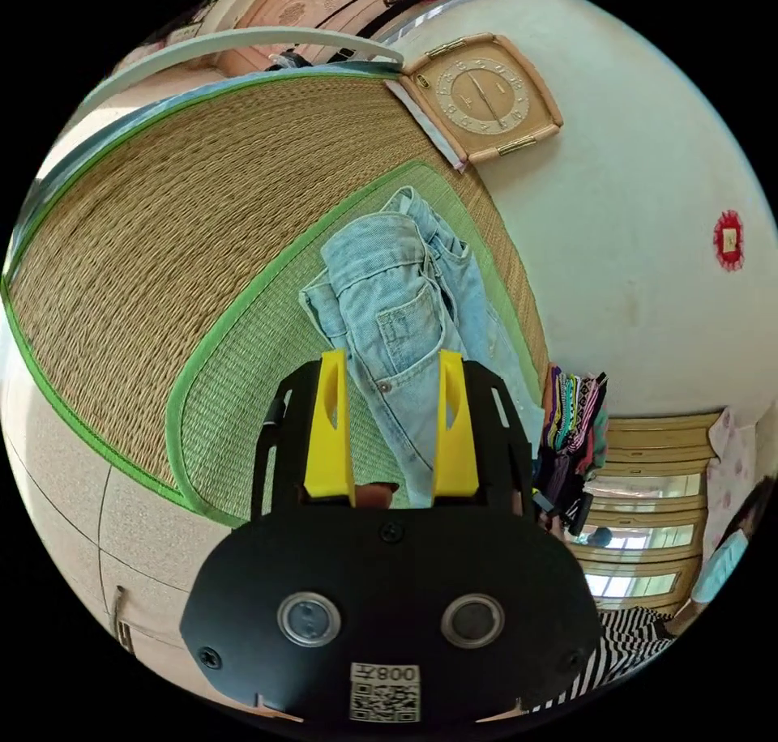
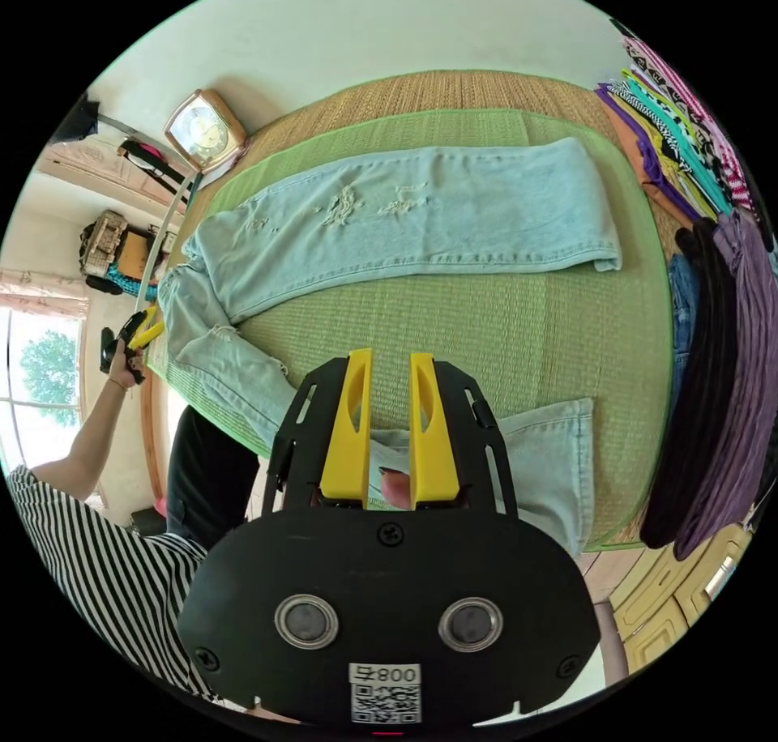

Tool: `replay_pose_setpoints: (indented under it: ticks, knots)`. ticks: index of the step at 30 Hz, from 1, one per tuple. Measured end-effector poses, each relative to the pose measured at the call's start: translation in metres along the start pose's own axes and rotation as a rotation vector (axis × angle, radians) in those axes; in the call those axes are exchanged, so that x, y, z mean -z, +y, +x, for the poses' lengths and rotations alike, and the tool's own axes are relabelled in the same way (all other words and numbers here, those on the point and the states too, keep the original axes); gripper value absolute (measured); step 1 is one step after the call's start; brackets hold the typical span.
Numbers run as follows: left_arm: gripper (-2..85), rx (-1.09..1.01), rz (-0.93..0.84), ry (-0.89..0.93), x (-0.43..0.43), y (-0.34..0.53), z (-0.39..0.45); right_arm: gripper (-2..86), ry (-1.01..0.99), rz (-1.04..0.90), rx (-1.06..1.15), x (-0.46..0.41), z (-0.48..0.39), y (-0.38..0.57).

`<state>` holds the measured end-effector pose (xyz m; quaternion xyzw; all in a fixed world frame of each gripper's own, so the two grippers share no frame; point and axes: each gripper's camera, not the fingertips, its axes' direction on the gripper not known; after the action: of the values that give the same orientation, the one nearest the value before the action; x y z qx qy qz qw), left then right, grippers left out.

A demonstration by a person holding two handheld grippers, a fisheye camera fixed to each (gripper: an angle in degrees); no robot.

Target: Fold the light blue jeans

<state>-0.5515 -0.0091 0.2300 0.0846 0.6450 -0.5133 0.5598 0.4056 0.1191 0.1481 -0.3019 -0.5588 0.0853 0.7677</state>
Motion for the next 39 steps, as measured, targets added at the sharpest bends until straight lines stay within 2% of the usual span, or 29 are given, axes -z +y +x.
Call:
replay_pose_setpoints:
  ticks: [3, 7, 12, 19, 24, 27, 29, 39]
  knots:
    - [7.6, 0.016, -0.074, 0.0, 0.016, -0.01, 0.0, 7.1, 0.005, 0.001, -0.001, 0.007, -0.002, 0.012]
    - [2.9, -0.039, -0.003, 0.066, 0.084, 0.004, 0.005, 7.6, 0.055, 0.078, -0.086, 0.043, 0.02, 0.032]
    - [1.9, -0.057, 0.043, 0.11, 0.176, 0.055, -0.011, 9.1, 0.205, 0.123, -0.262, 0.077, 0.073, 0.065]
    - [1.6, 0.15, 0.042, 0.147, 0.254, 0.132, -0.072, 11.3, 0.165, 0.046, -0.436, 0.075, 0.133, 0.099]
    - [1.5, 0.143, 0.031, 0.135, 0.283, 0.139, -0.065, 11.2, 0.165, 0.089, -0.547, 0.095, 0.156, 0.146]
    - [1.5, 0.136, 0.012, 0.114, 0.3, 0.138, -0.061, 10.9, -0.011, 0.148, -0.703, 0.095, 0.189, 0.183]
    - [1.5, 0.142, 0.002, 0.12, 0.312, 0.14, -0.059, 10.5, -0.201, 0.187, -0.78, 0.085, 0.21, 0.199]
    - [1.6, 0.145, -0.007, 0.142, 0.353, 0.154, -0.048, 3.7, -0.446, 0.245, -0.859, 0.064, 0.249, 0.204]
